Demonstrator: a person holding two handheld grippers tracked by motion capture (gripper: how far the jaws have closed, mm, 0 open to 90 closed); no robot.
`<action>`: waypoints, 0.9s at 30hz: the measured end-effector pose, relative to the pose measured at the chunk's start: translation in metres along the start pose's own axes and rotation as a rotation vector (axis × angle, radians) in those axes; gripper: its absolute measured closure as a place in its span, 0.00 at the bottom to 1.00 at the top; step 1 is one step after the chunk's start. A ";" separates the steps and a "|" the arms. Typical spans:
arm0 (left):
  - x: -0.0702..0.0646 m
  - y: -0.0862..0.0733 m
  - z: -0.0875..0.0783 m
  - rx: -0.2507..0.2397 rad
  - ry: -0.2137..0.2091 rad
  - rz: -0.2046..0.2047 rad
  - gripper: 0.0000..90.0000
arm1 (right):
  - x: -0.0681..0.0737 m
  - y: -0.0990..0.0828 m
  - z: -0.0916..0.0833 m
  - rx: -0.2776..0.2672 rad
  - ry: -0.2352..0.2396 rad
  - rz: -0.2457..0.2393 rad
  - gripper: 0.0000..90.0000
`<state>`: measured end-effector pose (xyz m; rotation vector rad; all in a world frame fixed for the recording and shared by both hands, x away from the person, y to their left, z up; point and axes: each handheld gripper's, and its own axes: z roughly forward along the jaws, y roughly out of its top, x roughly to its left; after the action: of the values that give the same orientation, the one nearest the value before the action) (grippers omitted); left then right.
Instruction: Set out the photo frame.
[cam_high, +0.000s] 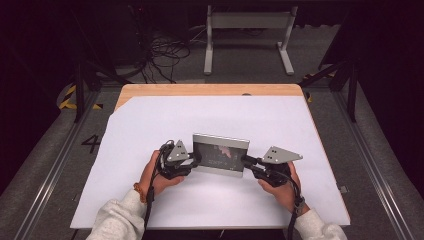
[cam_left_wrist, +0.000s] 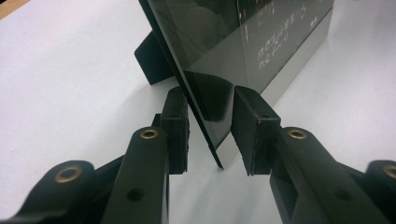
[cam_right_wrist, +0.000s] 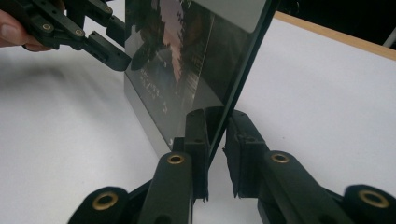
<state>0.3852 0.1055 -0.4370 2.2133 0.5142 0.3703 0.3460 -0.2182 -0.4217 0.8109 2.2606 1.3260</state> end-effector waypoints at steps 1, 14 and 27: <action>0.000 0.000 0.000 0.000 0.000 0.000 0.74 | 0.000 0.000 0.000 0.000 0.000 0.000 0.88; -0.005 -0.005 0.007 0.043 0.005 0.017 0.75 | 0.000 -0.004 0.003 0.019 -0.011 -0.016 0.88; -0.012 -0.009 0.015 0.113 0.032 0.067 0.74 | -0.004 -0.003 0.009 0.013 -0.036 -0.004 0.86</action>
<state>0.3787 0.0952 -0.4548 2.3414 0.4897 0.4216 0.3531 -0.2160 -0.4285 0.8276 2.2437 1.2858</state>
